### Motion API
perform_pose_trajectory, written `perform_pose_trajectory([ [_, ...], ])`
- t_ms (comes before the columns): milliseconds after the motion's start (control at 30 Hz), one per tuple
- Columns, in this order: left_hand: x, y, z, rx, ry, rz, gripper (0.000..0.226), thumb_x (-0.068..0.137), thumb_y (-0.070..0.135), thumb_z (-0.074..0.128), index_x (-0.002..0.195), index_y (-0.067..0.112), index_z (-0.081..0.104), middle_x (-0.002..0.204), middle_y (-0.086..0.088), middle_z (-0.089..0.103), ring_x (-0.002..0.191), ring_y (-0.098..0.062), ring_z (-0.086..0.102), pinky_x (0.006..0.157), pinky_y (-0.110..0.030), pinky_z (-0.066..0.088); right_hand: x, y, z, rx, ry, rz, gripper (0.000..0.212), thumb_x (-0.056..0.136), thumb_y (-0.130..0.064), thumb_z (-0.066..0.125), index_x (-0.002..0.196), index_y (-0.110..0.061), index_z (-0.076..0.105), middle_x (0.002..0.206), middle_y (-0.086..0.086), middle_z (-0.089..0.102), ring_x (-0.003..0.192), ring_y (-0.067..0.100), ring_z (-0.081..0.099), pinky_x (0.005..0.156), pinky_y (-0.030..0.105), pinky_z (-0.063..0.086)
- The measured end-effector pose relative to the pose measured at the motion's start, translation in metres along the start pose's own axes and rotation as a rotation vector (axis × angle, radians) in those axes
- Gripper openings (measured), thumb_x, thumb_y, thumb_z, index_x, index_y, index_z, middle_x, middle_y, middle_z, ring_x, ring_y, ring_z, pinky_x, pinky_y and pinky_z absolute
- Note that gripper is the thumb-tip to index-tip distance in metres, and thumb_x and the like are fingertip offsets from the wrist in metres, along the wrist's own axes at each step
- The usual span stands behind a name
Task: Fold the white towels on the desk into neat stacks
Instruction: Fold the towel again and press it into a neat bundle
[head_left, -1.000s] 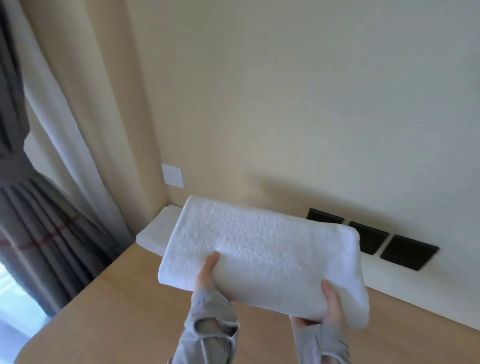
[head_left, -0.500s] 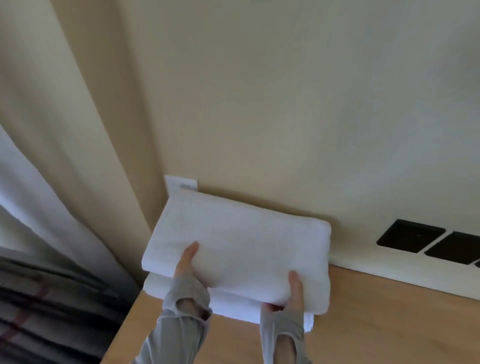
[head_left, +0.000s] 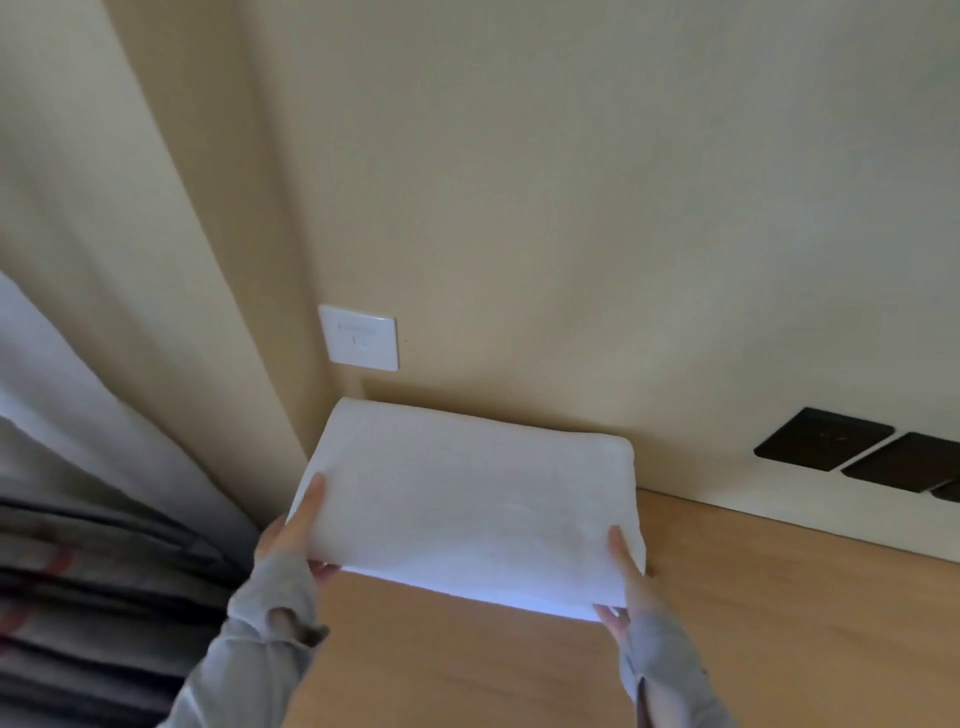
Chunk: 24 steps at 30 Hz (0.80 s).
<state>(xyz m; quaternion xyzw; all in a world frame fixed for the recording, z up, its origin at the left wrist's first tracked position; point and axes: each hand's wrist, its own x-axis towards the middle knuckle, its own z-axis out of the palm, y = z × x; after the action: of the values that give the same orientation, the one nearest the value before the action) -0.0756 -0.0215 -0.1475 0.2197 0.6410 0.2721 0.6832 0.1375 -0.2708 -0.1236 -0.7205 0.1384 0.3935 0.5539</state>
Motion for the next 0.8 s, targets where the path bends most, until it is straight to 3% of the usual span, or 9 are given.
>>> perform_pose_trajectory([
  [100,0.010,0.027,-0.002,0.305,-0.101,-0.027,0.091,0.056,0.065,0.074,0.126,0.011,0.050,0.113,-0.012,0.059,0.100,-0.035,0.057,0.085,-0.047,0.051,-0.001,-0.014,0.004,0.022,0.024,0.059,0.096,0.069,-0.057,0.067,0.144,-0.014,0.026,0.149,0.008,0.029,0.136,0.032,0.029,0.106,0.050,0.038],
  [200,0.007,0.051,0.016,0.655,-0.167,0.123,0.081,0.066,0.068,0.064,0.123,0.013,0.049,0.094,-0.006,0.058,0.081,-0.028,0.056,0.077,-0.039,0.045,0.015,-0.031,0.003,-0.162,0.000,0.123,0.094,0.068,-0.067,0.063,0.139,-0.014,0.032,0.143,0.012,0.036,0.130,0.037,0.036,0.099,0.052,0.040],
  [300,0.003,0.058,0.031,0.820,-0.217,0.209,0.073,0.071,0.066,0.063,0.120,0.013,0.052,0.095,-0.008,0.061,0.083,-0.031,0.058,0.077,-0.039,0.044,0.026,-0.039,0.004,-0.289,-0.044,0.048,0.069,0.070,-0.069,0.059,0.110,-0.013,0.049,0.107,0.011,0.058,0.098,0.033,0.056,0.089,0.049,0.045],
  [367,0.003,0.059,0.038,0.879,-0.196,0.322,0.071,0.075,0.063,0.060,0.122,0.012,0.051,0.106,-0.012,0.061,0.092,-0.034,0.057,0.084,-0.042,0.045,0.032,-0.036,0.008,-0.292,-0.003,-0.097,0.049,0.078,-0.059,0.058,0.099,-0.015,0.053,0.086,0.004,0.059,0.078,0.026,0.056,0.078,0.041,0.044],
  [467,0.007,0.063,0.043,0.916,-0.146,0.520,0.066,0.076,0.064,0.058,0.122,0.016,0.050,0.107,-0.009,0.057,0.096,-0.034,0.054,0.088,-0.043,0.044,0.037,-0.022,0.014,-0.300,0.135,-0.305,0.042,0.087,-0.048,0.055,0.111,-0.013,0.054,0.089,0.005,0.059,0.081,0.027,0.056,0.081,0.038,0.045],
  [533,0.012,0.066,0.044,0.926,-0.121,0.580,0.063,0.077,0.065,0.057,0.119,0.017,0.052,0.105,-0.008,0.057,0.099,-0.035,0.054,0.091,-0.046,0.044,0.041,-0.015,0.016,-0.378,0.230,-0.373,0.043,0.089,-0.049,0.051,0.108,-0.011,0.056,0.083,0.004,0.058,0.079,0.027,0.056,0.080,0.038,0.046],
  [600,0.021,0.064,0.043,0.949,-0.091,0.579,0.060,0.079,0.065,0.054,0.114,0.015,0.054,0.103,-0.009,0.059,0.095,-0.036,0.055,0.089,-0.045,0.045,0.042,-0.014,0.021,-0.437,0.278,-0.400,0.045,0.089,-0.051,0.049,0.101,-0.008,0.056,0.077,0.004,0.058,0.076,0.028,0.057,0.078,0.039,0.048],
  [700,0.030,0.054,0.037,0.993,-0.057,0.523,0.062,0.082,0.064,0.050,0.112,0.010,0.054,0.100,-0.010,0.057,0.085,-0.031,0.051,0.078,-0.038,0.041,0.047,-0.018,0.028,-0.479,0.280,-0.366,0.052,0.088,-0.054,0.049,0.103,-0.005,0.055,0.092,0.014,0.062,0.086,0.033,0.060,0.079,0.039,0.049],
  [800,0.034,0.052,0.035,1.041,-0.047,0.500,0.066,0.083,0.066,0.045,0.117,0.009,0.052,0.099,-0.009,0.054,0.087,-0.031,0.050,0.078,-0.038,0.039,0.054,-0.022,0.029,-0.510,0.276,-0.325,0.057,0.087,-0.056,0.049,0.108,-0.003,0.053,0.100,0.016,0.061,0.092,0.034,0.059,0.082,0.039,0.048],
])
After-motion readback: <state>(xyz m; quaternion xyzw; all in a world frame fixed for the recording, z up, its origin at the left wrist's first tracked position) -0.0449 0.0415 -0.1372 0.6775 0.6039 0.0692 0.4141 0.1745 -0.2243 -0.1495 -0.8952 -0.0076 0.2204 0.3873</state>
